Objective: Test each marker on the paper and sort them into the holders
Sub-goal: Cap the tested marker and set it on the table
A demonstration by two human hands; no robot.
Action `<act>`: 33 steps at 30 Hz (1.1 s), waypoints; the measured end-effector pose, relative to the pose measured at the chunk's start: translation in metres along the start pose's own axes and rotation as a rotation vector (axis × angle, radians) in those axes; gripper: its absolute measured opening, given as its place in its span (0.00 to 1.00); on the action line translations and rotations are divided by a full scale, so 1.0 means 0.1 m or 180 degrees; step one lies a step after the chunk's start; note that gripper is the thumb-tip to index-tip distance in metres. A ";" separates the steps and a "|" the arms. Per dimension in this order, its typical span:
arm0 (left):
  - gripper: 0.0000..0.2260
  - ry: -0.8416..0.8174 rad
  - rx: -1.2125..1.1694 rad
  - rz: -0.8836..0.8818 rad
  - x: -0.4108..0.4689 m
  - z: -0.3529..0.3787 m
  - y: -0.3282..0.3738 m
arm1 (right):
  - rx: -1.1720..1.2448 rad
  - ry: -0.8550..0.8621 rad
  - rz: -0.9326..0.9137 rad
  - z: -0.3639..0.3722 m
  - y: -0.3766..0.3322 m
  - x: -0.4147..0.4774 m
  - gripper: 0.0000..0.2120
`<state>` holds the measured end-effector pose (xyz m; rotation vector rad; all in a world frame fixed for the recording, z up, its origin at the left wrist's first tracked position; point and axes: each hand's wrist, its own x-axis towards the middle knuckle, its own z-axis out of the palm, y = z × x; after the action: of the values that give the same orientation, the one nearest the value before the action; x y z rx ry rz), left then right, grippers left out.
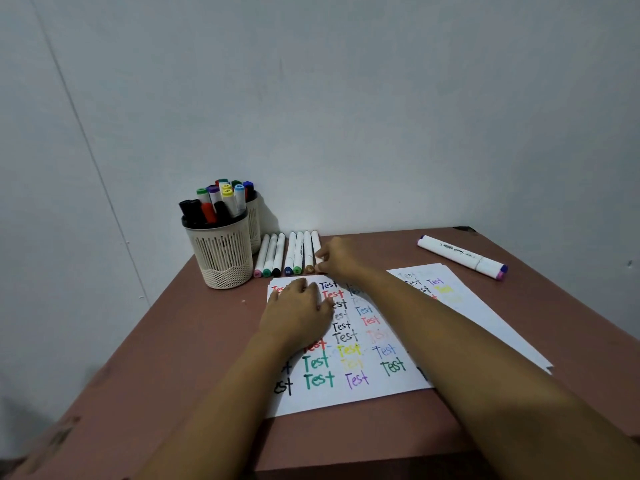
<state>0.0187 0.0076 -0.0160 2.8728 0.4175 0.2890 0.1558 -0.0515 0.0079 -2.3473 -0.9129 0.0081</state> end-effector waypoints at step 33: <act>0.11 0.1122 -0.0013 0.1279 -0.18 -0.13 0.35 | 0.3841 -0.0191 0.0452 -0.62 0.30 -1.33 0.08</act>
<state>0.0074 -0.0278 0.0022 2.8802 -0.1139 0.8682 0.0860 -0.1837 0.0141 -1.2642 -0.5055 0.5334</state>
